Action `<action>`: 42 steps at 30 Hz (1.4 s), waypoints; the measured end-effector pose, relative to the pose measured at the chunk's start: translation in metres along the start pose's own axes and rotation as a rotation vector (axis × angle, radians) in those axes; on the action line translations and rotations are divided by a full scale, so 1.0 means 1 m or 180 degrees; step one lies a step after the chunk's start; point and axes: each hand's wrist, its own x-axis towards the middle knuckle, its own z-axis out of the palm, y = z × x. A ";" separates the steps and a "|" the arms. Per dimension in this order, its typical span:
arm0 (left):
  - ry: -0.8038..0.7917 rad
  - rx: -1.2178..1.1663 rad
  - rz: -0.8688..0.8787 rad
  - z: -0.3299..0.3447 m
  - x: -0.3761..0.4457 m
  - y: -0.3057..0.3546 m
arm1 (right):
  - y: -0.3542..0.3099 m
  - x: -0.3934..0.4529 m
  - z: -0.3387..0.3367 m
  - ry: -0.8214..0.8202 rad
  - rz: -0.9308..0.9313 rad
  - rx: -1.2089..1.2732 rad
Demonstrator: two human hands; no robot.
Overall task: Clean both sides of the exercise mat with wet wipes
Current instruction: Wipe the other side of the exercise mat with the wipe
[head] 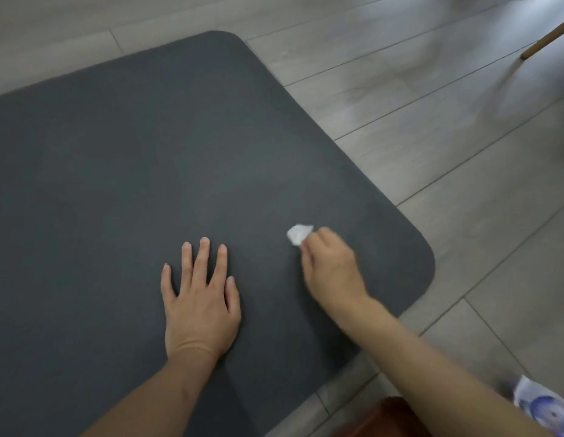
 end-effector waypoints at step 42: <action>0.0195 -0.0134 -0.0023 -0.001 0.002 0.002 | 0.075 -0.010 -0.041 -0.0092 0.0387 -0.0343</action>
